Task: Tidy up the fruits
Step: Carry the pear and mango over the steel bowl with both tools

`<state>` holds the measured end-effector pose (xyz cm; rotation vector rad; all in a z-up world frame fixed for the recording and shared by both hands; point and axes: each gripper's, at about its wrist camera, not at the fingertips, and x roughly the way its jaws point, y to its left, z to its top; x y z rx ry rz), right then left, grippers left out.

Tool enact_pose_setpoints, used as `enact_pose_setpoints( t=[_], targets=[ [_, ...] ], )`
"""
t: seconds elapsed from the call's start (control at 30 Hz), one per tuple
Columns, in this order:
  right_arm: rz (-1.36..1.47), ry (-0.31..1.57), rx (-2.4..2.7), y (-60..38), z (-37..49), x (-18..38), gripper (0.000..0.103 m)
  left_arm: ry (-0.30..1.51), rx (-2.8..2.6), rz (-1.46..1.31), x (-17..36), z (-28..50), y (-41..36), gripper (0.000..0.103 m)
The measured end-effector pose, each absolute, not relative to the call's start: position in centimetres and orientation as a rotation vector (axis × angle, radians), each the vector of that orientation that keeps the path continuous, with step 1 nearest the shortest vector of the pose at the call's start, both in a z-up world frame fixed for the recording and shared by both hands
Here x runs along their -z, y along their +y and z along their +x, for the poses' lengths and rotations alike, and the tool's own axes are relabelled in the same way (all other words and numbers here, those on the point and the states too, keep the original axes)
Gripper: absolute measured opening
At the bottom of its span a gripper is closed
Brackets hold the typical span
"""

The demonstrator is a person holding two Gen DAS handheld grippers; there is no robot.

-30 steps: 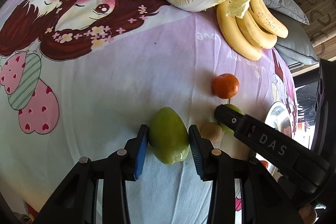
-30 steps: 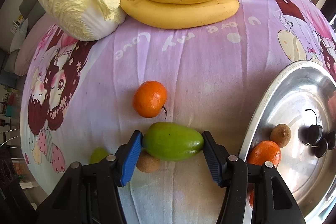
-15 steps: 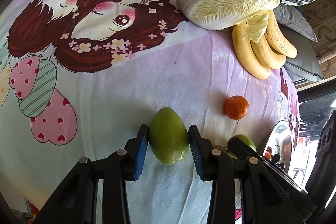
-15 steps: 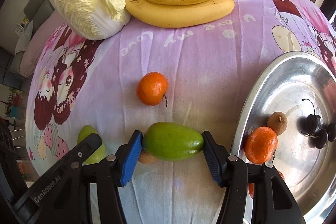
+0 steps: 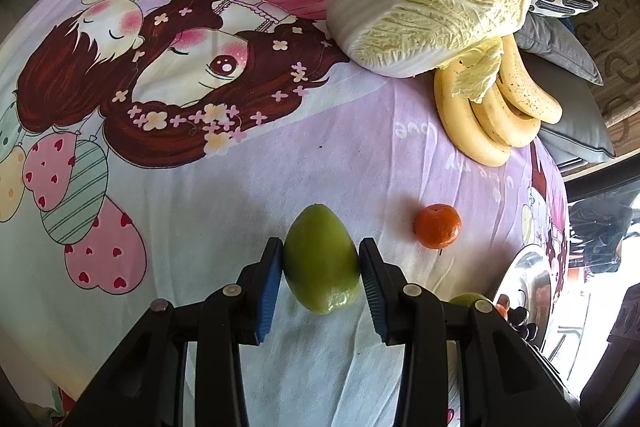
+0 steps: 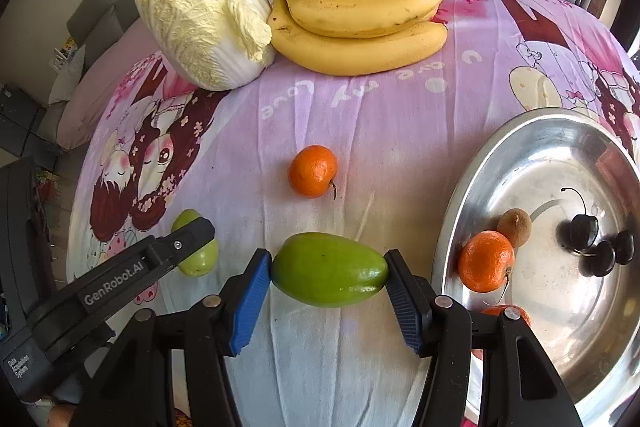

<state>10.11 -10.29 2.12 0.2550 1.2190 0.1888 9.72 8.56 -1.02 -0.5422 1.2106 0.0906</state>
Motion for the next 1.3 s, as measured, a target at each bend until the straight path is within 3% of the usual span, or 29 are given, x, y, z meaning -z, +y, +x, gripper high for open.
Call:
enact_pose_setpoints(
  t=[1.3],
  targets=[
    [0.391, 1.142, -0.017, -20.6, 9.7, -4.2, 0.061, 1.205, 0.152, -0.309, -4.9, 16.8, -4.5, 0.04]
  ],
)
